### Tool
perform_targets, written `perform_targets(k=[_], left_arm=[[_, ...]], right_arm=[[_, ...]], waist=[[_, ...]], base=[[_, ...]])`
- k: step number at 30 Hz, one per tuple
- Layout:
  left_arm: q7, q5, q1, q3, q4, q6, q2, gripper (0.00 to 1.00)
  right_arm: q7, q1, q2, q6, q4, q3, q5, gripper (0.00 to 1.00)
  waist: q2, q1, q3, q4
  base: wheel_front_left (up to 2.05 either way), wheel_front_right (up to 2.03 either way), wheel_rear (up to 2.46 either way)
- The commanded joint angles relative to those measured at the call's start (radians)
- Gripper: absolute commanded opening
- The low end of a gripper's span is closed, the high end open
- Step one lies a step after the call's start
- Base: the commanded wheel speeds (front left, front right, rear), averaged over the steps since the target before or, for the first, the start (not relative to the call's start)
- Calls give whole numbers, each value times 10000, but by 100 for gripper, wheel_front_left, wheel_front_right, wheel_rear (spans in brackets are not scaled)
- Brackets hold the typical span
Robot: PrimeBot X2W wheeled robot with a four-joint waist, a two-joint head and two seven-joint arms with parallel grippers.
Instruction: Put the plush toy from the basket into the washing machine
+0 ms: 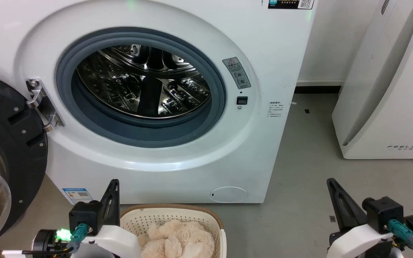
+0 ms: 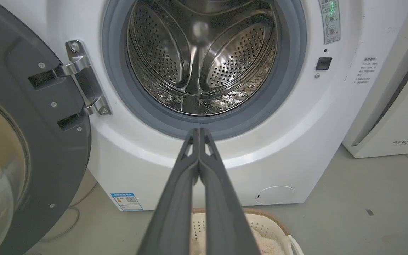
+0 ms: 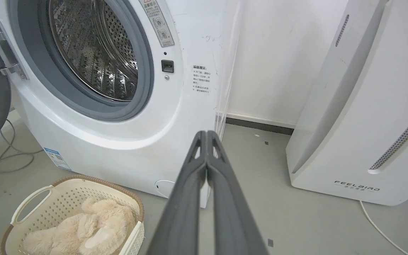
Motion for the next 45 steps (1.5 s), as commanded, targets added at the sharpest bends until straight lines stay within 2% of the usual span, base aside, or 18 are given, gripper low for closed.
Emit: perform_targets(k=[1, 45], left_arm=[[3, 28, -153, 11, -47, 28, 1, 0], [3, 28, -153, 11, -47, 28, 1, 0]], right_arm=[[14, -137, 5, -9, -45, -24, -78, 0], [14, -137, 5, -9, -45, -24, -78, 0]], waist=[[0, 0, 0, 0], [0, 0, 0, 0]], base=[[0, 0, 0], [0, 0, 0]])
